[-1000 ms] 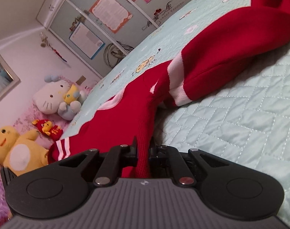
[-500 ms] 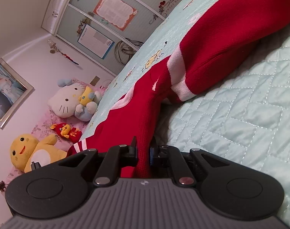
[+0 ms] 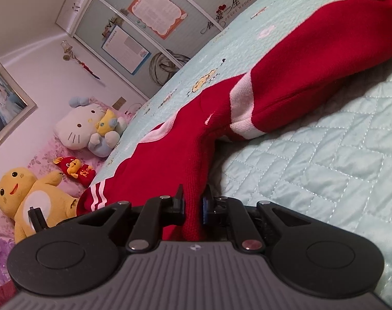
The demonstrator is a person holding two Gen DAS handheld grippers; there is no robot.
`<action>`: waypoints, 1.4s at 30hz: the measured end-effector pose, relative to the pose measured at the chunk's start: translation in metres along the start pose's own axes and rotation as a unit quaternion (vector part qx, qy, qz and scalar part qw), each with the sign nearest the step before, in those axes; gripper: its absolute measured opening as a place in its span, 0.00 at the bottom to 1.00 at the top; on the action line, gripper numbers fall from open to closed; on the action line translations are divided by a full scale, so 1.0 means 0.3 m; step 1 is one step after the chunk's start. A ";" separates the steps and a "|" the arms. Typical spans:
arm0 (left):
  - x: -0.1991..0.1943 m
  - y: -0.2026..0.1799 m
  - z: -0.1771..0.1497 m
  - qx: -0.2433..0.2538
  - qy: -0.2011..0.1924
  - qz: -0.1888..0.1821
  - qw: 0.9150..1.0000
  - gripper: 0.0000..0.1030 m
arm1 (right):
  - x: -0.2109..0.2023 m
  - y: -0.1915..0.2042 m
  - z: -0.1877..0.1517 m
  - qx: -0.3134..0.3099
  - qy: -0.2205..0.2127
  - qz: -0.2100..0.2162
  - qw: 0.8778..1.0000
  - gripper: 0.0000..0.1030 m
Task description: Fold clothes
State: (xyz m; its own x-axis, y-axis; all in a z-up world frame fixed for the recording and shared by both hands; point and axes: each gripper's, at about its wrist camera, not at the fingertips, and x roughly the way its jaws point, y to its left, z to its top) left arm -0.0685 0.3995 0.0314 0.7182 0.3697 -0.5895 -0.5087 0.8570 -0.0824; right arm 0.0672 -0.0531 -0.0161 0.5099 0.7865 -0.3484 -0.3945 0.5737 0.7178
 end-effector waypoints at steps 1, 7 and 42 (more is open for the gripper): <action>-0.005 0.001 0.004 0.001 0.000 0.004 1.000 0.16 | -0.008 0.012 -0.002 -0.013 -0.010 -0.001 1.000 0.11; -0.025 -0.015 0.003 0.039 -0.020 0.030 0.999 0.17 | -0.037 0.085 -0.007 -0.094 -0.056 0.001 0.994 0.10; -0.808 0.328 -0.514 -0.050 0.073 -0.094 0.992 0.62 | -0.602 0.215 -0.533 0.143 0.066 -0.027 0.987 0.45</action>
State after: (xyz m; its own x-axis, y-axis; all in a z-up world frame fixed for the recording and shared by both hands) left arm -0.3659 0.3389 0.0423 0.7327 0.1446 -0.6650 -0.4213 0.8638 -0.2763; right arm -0.1726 -0.1214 -0.0032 0.4133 0.7901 -0.4527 -0.1282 0.5427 0.8301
